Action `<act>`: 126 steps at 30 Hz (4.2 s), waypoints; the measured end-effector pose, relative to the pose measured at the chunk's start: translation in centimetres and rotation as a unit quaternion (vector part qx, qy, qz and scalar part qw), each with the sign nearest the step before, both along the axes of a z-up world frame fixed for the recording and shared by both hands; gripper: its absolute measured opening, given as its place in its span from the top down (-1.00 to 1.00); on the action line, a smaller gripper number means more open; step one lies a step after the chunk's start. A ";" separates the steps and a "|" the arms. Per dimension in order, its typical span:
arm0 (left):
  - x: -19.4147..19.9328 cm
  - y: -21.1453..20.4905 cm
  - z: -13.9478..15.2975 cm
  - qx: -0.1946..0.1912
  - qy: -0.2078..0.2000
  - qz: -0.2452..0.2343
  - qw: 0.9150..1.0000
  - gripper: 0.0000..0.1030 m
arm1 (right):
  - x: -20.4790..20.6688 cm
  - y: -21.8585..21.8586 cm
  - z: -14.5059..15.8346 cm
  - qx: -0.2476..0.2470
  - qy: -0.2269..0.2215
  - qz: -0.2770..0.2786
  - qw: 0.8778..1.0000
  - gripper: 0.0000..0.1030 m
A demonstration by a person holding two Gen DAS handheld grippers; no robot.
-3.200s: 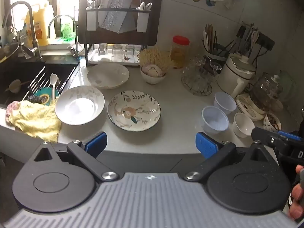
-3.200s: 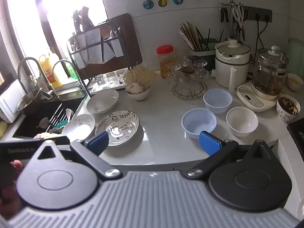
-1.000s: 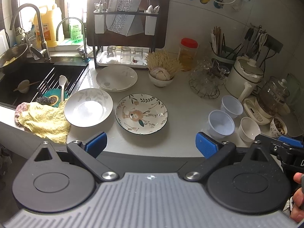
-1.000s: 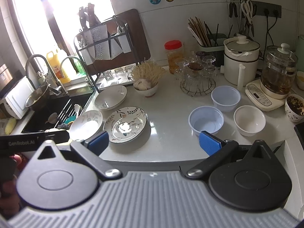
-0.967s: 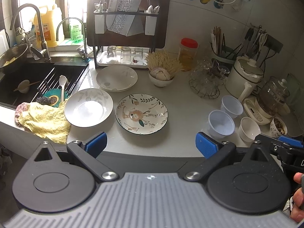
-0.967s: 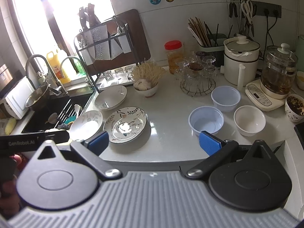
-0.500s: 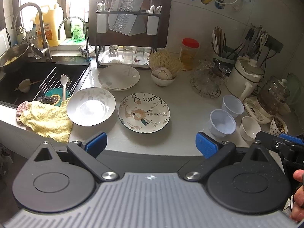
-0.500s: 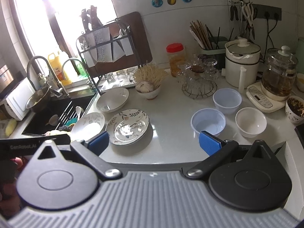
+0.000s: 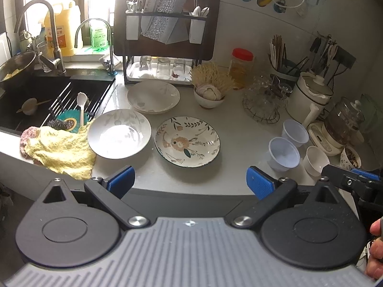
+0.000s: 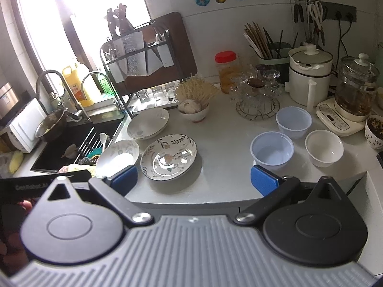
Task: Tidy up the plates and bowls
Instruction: 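Move both open grippers toward the rim of the white leaf-pattern bowl, then close both grippers on the rim of the leaf-pattern bowl, then lift the bowl with both grippers and carry it over the floral plate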
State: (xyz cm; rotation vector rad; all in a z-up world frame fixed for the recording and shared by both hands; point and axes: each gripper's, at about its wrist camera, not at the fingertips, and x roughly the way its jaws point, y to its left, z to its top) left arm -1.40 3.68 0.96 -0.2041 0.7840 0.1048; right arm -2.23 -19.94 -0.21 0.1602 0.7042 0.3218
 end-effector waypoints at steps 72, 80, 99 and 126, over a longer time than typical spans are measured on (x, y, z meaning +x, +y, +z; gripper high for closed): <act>19.9 32.9 -19.8 -0.119 0.110 -0.032 0.986 -0.40 | 17.5 27.4 -18.7 0.085 0.205 -0.070 0.973 -0.06; 20.7 33.7 -22.5 -0.128 0.097 -0.018 0.987 0.06 | 18.3 27.9 -21.2 0.081 0.195 -0.053 0.976 0.58; 21.7 33.2 -22.1 -0.084 0.093 -0.037 0.991 0.76 | 20.3 28.3 -20.5 0.064 0.174 -0.029 0.982 0.74; 19.3 26.4 -9.4 -0.099 0.047 -0.042 0.993 0.76 | 18.2 20.7 -9.0 0.092 0.110 -0.018 0.989 0.73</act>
